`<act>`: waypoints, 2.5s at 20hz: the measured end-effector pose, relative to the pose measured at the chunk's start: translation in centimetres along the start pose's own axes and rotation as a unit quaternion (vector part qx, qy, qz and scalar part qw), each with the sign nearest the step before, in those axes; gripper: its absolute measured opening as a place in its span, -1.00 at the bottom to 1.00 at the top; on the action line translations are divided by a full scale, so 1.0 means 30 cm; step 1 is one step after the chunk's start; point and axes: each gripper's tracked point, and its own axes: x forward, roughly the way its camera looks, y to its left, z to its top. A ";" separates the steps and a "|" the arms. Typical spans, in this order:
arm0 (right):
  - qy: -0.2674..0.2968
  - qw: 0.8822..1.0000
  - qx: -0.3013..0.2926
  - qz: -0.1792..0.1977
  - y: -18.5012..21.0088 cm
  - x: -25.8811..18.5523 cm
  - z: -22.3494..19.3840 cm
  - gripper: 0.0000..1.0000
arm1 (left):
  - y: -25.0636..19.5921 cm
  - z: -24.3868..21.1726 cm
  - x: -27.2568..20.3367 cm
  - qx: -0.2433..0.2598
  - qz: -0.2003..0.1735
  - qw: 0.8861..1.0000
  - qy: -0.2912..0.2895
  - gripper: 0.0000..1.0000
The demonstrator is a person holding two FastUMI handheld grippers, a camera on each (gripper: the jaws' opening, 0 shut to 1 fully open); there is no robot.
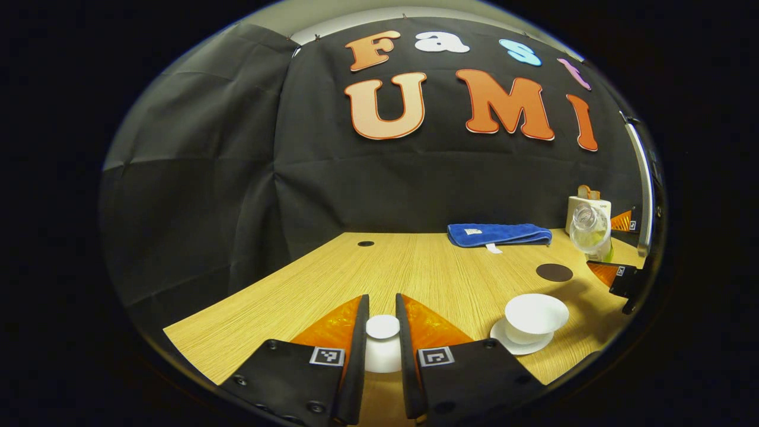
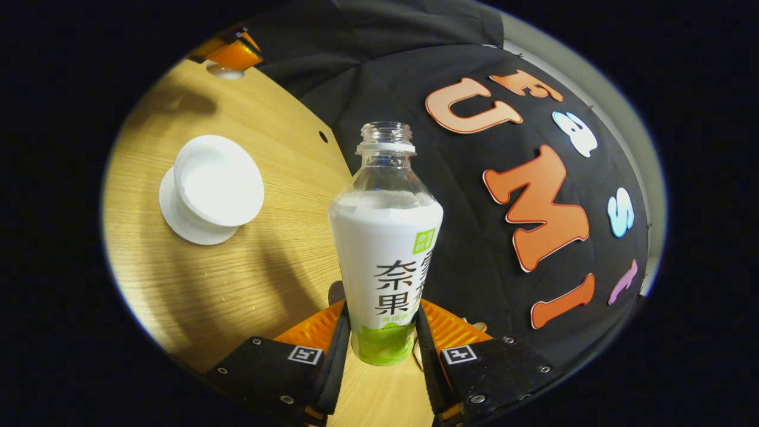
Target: Open the teacup lid with one hand, grasp the water bottle and pour water into the teacup with the other hand; after pouring, place the water bottle on the coaster and then close the teacup lid.
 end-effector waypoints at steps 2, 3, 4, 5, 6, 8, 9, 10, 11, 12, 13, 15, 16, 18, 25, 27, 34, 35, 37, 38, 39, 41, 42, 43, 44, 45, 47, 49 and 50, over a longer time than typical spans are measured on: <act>-0.006 0.999 -0.035 -0.009 -0.008 0.005 0.005 0.17 | 0.009 -0.006 -0.004 -0.002 0.001 1.000 0.002 -0.38; -0.009 0.999 -0.050 -0.013 -0.006 0.006 0.007 0.18 | 0.014 -0.011 -0.008 -0.002 0.002 1.000 0.003 -0.38; -0.011 0.998 -0.063 -0.013 -0.004 0.008 0.009 0.17 | 0.018 -0.011 -0.010 -0.003 0.001 1.000 0.004 -0.39; -0.013 0.997 -0.071 -0.007 0.007 0.008 0.015 0.18 | 0.012 -0.025 -0.008 -0.006 -0.002 1.000 0.008 -0.39; -0.017 0.997 -0.079 -0.001 0.015 0.008 0.023 0.17 | 0.013 -0.033 -0.007 -0.009 -0.003 1.000 0.011 -0.38; -0.026 0.994 -0.107 -0.010 -0.003 0.003 0.046 0.17 | 0.024 -0.040 -0.008 -0.009 -0.003 1.000 0.015 -0.39; -0.032 0.992 -0.123 -0.014 -0.009 0.005 0.054 0.17 | 0.029 -0.041 -0.012 -0.010 -0.001 1.000 0.015 -0.39; -0.037 0.990 -0.139 -0.018 -0.014 0.006 0.063 0.17 | 0.034 -0.039 -0.013 -0.010 0.000 1.000 0.015 -0.38; -0.040 0.987 -0.154 -0.021 -0.018 0.011 0.066 0.17 | 0.038 -0.043 -0.018 -0.011 0.001 1.000 0.016 -0.39; -0.043 0.985 -0.168 -0.024 -0.024 0.013 0.071 0.17 | 0.044 -0.044 -0.019 -0.013 0.001 1.000 0.016 -0.38; -0.046 0.982 -0.182 -0.026 -0.026 0.017 0.077 0.17 | 0.050 -0.046 -0.021 -0.014 0.004 1.000 0.016 -0.38; -0.054 0.975 -0.214 -0.031 -0.025 0.017 0.089 0.17 | 0.065 -0.057 -0.021 -0.013 0.008 1.000 0.020 -0.39; -0.058 0.973 -0.224 -0.029 -0.026 0.022 0.087 0.17 | 0.070 -0.068 -0.022 -0.012 0.011 1.000 0.025 -0.38; -0.062 0.969 -0.236 -0.020 -0.004 0.032 0.090 0.17 | 0.084 -0.070 -0.028 -0.011 0.015 0.999 0.027 -0.33; -0.077 0.950 -0.297 -0.052 -0.047 0.048 0.116 0.17 | 0.094 -0.067 -0.032 -0.008 0.014 1.000 0.027 -0.37; -0.084 0.943 -0.316 -0.063 -0.058 0.047 0.128 0.17 | 0.093 -0.068 -0.033 -0.009 0.014 1.000 0.027 -0.39; -0.092 0.934 -0.333 -0.087 -0.112 0.055 0.144 0.11 | 0.104 -0.064 -0.042 -0.005 0.016 1.000 0.026 -0.34; -0.093 0.933 -0.334 -0.091 -0.129 0.057 0.150 0.17 | 0.101 -0.068 -0.038 -0.005 0.015 1.000 0.027 -0.38; -0.095 0.931 -0.336 -0.102 -0.155 0.059 0.162 0.11 | 0.101 -0.070 -0.041 -0.004 0.014 1.000 0.028 -0.38; -0.098 0.929 -0.339 -0.108 -0.168 0.057 0.167 0.17 | 0.102 -0.067 -0.042 -0.004 0.015 0.999 0.028 -0.38; -0.104 0.926 -0.342 -0.117 -0.181 0.054 0.180 0.10 | 0.100 -0.070 -0.038 -0.003 0.013 1.000 0.028 -0.41; -0.114 0.918 -0.354 -0.138 -0.213 0.048 0.204 0.24 | 0.102 -0.070 -0.039 -0.004 0.013 0.999 0.029 -0.37; -0.119 0.914 -0.359 -0.145 -0.224 0.047 0.212 0.17 | 0.101 -0.069 -0.038 -0.004 0.013 0.999 0.029 -0.37; -0.122 0.912 -0.362 -0.151 -0.231 0.048 0.220 0.10 | 0.104 -0.069 -0.044 -0.004 0.013 0.999 0.029 -0.37; -0.124 0.911 -0.362 -0.156 -0.241 0.044 0.224 0.17 | 0.102 -0.071 -0.041 -0.003 0.012 0.999 0.029 -0.37; -0.127 0.909 -0.364 -0.161 -0.252 0.040 0.231 0.17 | 0.106 -0.074 -0.042 -0.003 0.013 0.999 0.029 -0.37; -0.130 0.903 -0.370 -0.174 -0.278 0.037 0.248 0.17 | 0.111 -0.068 -0.042 -0.003 0.014 0.999 0.030 -0.38; -0.134 0.897 -0.376 -0.189 -0.307 0.035 0.263 0.17 | 0.113 -0.069 -0.041 -0.002 0.014 0.999 0.030 -0.37; -0.137 0.893 -0.379 -0.199 -0.322 0.030 0.269 0.16 | 0.111 -0.069 -0.045 -0.002 0.013 0.999 0.030 -0.37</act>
